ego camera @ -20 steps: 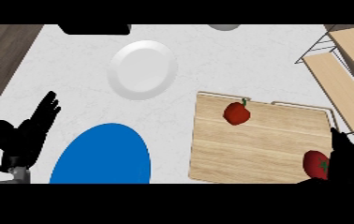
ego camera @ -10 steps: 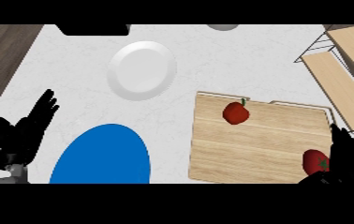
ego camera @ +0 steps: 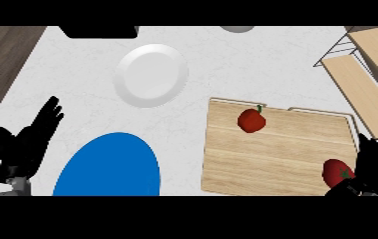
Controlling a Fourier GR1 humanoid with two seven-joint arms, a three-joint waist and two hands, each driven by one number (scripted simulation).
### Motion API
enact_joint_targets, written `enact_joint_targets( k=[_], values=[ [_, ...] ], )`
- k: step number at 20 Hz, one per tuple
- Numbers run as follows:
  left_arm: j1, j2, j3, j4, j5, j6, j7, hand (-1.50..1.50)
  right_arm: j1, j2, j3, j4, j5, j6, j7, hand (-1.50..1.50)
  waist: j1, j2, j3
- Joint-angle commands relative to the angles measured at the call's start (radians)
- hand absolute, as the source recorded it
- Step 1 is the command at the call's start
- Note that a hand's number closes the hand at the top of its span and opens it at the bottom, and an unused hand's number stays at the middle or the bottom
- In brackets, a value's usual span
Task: Pick the tomato from the tray and place it in the tiered shelf
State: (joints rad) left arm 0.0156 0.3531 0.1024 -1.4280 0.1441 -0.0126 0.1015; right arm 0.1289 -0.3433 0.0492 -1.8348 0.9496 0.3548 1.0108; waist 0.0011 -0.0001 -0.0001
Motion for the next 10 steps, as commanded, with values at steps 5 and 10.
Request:
enact_joint_targets(
  k=[5, 10],
  values=[
    [0.026, -0.032, 0.025, -0.031, -0.038, -0.015, -0.007, 0.0, -0.021, 0.051, -0.038, 0.148, 0.081, -0.065, -0.058, -1.5, 0.0, 0.0, 0.0],
    [0.03, -0.032, 0.062, -0.015, -0.021, -0.067, 0.003, 0.0, 0.005, 0.093, -0.051, 0.08, 0.095, -0.026, -0.036, -1.5, -0.001, -0.001, 0.0]
  ],
)
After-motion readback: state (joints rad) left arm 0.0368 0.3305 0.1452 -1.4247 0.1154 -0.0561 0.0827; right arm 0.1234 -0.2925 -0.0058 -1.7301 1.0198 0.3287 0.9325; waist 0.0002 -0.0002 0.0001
